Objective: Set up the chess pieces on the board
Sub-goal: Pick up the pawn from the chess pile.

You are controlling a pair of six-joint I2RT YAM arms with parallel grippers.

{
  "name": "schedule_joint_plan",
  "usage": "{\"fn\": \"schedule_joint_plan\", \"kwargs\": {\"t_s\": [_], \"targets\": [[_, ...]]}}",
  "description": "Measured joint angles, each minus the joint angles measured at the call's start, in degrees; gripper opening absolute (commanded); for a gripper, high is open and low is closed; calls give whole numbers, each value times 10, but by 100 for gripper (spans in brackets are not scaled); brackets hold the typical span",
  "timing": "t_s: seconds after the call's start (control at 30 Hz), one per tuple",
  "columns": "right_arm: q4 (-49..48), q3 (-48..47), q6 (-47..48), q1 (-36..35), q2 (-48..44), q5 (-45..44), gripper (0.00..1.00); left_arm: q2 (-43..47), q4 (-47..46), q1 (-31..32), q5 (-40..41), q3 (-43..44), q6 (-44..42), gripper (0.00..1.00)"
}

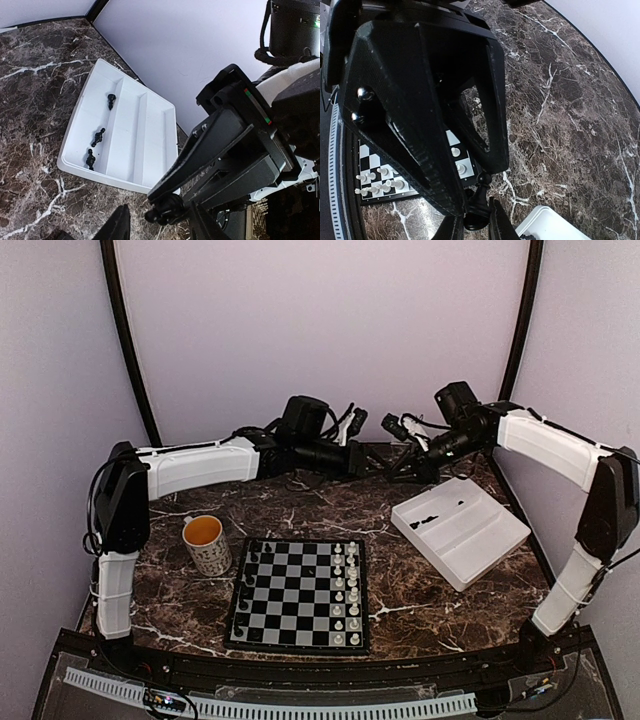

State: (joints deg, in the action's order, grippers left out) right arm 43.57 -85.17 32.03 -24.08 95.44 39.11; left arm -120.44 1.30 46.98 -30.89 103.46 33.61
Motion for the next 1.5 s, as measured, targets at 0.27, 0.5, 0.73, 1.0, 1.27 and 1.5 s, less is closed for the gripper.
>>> {"fn": "schedule_joint_plan", "kwargs": {"t_s": [0.27,0.5,0.73,1.0,1.27,1.5], "targets": [[3,-3,0,0,0,25,15,0,-45,-6,-20,-4,30,25],[3,-3,0,0,0,31,15,0,-79,-15,-40,-21,57,15],[2,-3,0,0,0,31,15,0,-101,-17,-51,-30,72,28],[2,-3,0,0,0,36,15,0,-104,-21,-53,-40,88,26],[2,-3,-9,0,1,36,15,0,-123,-25,-71,-54,107,17],[2,-3,-11,0,5,36,15,0,-139,-26,-80,-54,115,27]]}}
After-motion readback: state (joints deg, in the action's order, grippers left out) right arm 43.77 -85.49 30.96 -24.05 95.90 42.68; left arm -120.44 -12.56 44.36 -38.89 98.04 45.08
